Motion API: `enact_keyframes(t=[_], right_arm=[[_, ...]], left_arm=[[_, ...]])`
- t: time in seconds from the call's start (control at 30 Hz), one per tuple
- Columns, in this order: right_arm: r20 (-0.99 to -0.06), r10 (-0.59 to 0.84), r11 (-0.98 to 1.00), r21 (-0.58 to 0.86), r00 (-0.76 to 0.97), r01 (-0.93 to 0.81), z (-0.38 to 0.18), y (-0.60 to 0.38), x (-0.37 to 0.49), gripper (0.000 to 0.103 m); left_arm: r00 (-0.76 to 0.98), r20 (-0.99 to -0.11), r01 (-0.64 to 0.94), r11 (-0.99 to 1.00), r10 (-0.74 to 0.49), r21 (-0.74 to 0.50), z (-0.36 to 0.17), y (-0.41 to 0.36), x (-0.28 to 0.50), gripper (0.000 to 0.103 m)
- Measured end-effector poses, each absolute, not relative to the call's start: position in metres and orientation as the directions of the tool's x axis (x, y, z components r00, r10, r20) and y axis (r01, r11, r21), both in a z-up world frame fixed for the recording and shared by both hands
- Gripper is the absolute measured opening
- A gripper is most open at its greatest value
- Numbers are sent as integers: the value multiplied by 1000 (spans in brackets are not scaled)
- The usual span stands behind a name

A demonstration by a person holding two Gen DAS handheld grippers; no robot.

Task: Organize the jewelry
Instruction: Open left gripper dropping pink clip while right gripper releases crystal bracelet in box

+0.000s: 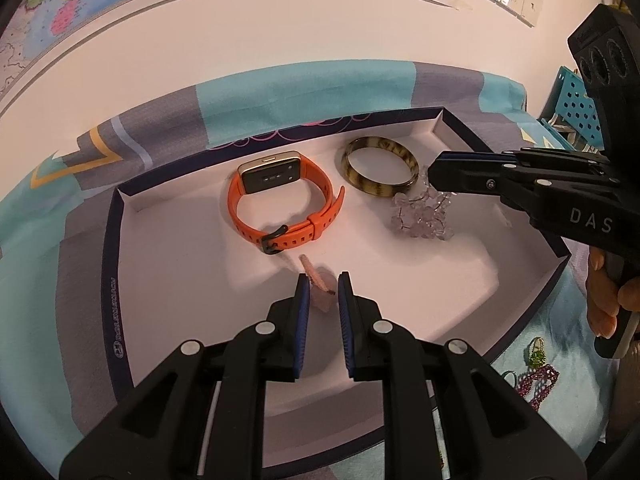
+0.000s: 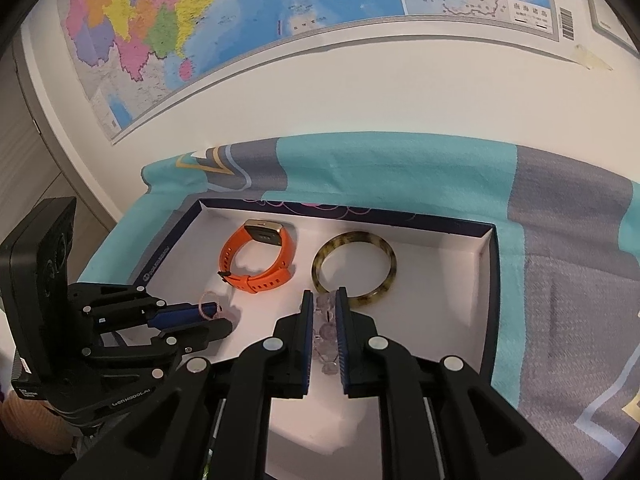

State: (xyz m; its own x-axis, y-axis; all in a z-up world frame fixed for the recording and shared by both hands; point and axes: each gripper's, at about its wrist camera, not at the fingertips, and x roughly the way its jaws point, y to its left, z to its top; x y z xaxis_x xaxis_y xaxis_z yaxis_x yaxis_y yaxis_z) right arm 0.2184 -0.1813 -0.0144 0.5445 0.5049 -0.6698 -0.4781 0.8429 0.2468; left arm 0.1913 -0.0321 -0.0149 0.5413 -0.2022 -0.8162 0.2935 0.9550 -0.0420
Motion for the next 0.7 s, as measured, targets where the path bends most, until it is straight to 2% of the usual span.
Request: enact_keyframes(t=[0.1, 0.17, 0.4, 0.47, 0.7], right_arm=[[-668, 504, 845, 249, 548, -474, -14, -183, 218, 13], [-666, 503, 846, 249, 551, -471, -14, -184, 216, 18], [-658, 493, 856, 249, 570, -454, -11, -193, 210, 20], [-653, 488, 859, 245, 579, -449, -9, -195, 207, 24], [-612, 504, 853, 243, 609, -462, 7, -212, 177, 29]], left_arm=[[549, -811, 294, 955, -203, -40, -12, -31, 189, 16], [558, -805, 290, 956, -201, -38, -9, -29, 187, 25], [604, -774, 282, 959, -191, -16, 8, -22, 171, 32], [622, -759, 278, 961, -192, -15, 14, -18, 165, 37], [686, -697, 258, 965, -208, -34, 37, 3, 133, 42]])
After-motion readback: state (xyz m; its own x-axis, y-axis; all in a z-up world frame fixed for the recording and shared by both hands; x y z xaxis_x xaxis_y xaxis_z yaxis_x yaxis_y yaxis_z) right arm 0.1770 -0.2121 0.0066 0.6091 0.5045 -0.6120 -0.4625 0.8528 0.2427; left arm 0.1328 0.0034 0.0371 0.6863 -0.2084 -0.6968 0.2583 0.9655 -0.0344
